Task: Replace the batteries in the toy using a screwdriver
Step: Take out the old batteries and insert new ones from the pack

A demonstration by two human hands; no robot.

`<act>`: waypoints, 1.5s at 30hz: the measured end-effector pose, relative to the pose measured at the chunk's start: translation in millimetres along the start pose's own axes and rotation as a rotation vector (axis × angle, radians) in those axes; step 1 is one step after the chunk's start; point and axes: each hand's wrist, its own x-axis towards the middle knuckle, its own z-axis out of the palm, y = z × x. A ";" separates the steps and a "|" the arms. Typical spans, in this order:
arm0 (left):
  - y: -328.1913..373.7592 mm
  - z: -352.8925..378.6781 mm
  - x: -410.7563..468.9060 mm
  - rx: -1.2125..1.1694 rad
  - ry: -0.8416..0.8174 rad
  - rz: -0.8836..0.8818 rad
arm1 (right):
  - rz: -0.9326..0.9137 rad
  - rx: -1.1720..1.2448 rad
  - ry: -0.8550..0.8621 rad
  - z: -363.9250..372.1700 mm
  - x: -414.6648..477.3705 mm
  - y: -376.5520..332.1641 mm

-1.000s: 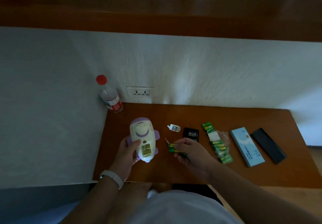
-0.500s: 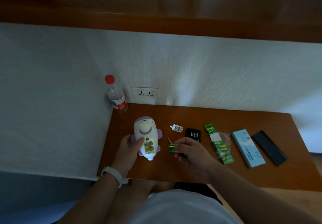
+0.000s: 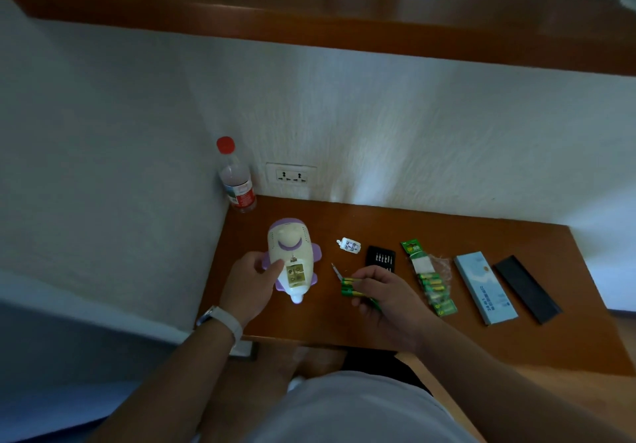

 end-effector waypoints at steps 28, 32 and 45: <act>149.2 312.4 -74.7 0.211 -0.349 0.159 | 0.035 0.125 0.165 -323.3 -48.3 -46.5; 145.6 366.2 -73.8 0.239 -0.296 0.036 | 0.075 0.081 0.150 -367.6 -43.2 -44.0; 140.8 461.8 -48.9 0.669 -0.014 -0.152 | 0.128 0.095 0.172 -439.0 -43.5 -46.6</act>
